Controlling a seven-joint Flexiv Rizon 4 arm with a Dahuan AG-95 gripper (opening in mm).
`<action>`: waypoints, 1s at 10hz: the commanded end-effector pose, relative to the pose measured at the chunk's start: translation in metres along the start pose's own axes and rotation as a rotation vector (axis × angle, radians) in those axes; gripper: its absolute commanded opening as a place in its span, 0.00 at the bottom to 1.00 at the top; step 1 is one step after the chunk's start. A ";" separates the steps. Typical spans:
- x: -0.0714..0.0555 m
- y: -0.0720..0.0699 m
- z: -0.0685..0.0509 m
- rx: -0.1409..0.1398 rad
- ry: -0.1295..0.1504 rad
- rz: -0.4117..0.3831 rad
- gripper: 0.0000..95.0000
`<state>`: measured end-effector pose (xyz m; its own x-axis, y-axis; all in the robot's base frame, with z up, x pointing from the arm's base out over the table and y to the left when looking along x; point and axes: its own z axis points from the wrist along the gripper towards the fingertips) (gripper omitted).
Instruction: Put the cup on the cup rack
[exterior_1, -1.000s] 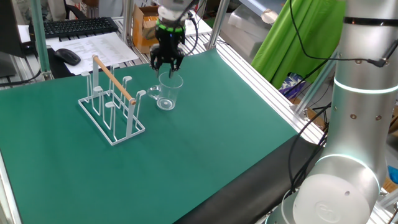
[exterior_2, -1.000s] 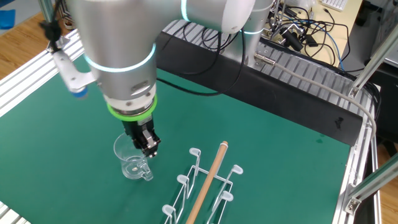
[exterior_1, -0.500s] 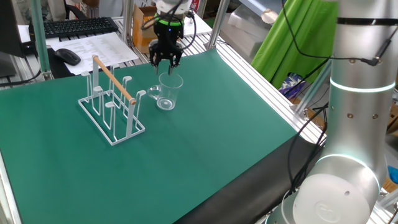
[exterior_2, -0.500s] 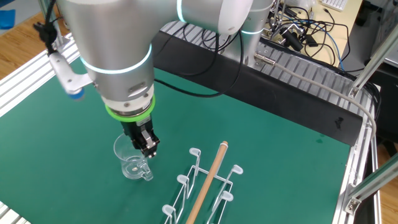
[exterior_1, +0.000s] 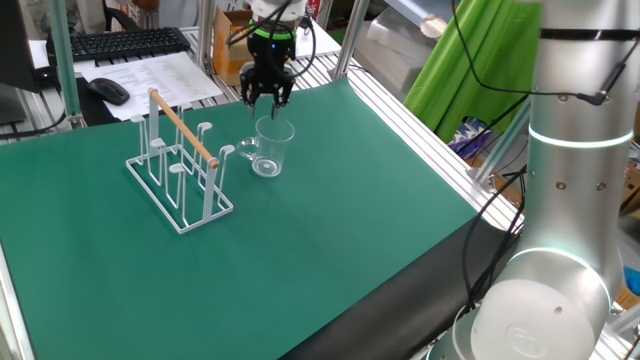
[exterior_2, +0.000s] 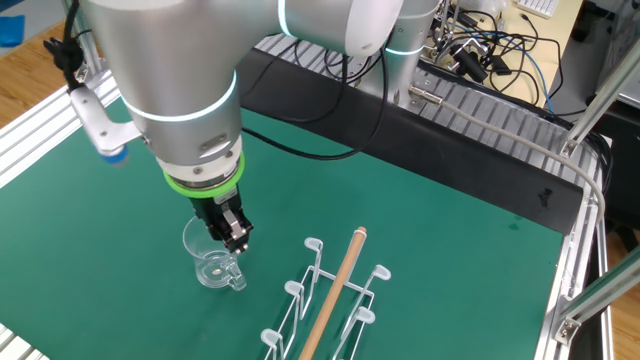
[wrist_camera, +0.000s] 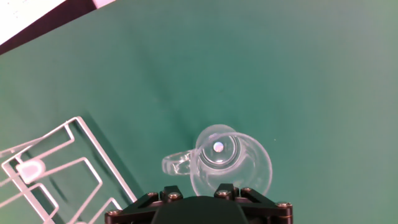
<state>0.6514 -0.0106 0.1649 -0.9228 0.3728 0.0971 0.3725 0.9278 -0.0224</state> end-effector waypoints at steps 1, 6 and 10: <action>-0.004 -0.003 0.001 0.010 -0.010 -0.007 0.60; -0.023 -0.018 0.001 0.000 0.046 -0.072 0.60; -0.033 -0.025 0.004 -0.014 0.104 -0.084 0.60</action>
<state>0.6746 -0.0464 0.1585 -0.9350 0.2875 0.2077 0.2948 0.9556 0.0044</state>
